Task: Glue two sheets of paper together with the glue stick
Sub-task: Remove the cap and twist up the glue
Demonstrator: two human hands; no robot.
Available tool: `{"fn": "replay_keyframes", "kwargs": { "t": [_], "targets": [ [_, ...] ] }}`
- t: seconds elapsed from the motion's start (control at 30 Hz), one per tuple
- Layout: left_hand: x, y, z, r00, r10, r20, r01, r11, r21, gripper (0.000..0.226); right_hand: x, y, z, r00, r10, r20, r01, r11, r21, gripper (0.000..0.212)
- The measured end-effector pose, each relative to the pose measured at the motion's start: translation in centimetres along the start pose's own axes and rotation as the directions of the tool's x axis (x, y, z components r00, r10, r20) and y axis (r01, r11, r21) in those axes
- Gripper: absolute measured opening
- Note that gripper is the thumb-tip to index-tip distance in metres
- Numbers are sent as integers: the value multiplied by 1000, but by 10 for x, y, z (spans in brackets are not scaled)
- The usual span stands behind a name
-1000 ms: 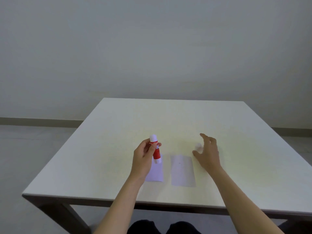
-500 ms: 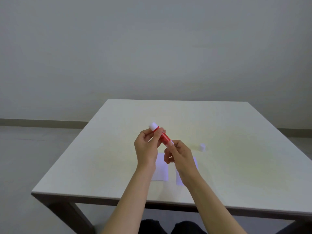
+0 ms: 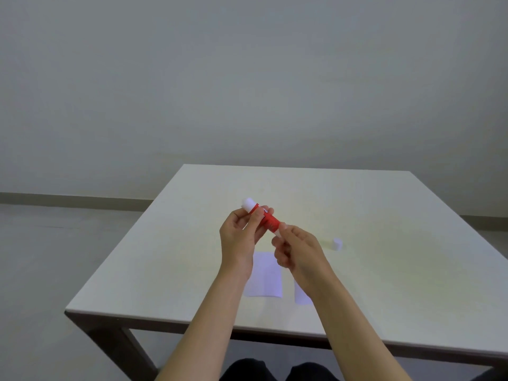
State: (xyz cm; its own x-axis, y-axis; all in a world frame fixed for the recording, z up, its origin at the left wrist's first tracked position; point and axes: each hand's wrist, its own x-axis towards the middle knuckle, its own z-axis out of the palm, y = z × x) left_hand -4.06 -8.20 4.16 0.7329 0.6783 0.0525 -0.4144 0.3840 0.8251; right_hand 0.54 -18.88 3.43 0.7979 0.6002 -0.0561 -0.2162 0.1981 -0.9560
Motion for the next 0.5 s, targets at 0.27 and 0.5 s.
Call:
{"fn": "replay_keyframes", "kwargs": {
  "t": [0.27, 0.5],
  "targets": [
    [-2, 4, -5, 1000, -2, 9, 2, 1000, -17, 11, 2, 2, 9, 995, 45, -86, -54, 993, -103, 29],
    [-2, 4, -4, 1000, 13, 5, -13, 999, -38, 8, -4, -2, 8, 987, 161, 14, -161, 977, 143, 28]
  ]
}}
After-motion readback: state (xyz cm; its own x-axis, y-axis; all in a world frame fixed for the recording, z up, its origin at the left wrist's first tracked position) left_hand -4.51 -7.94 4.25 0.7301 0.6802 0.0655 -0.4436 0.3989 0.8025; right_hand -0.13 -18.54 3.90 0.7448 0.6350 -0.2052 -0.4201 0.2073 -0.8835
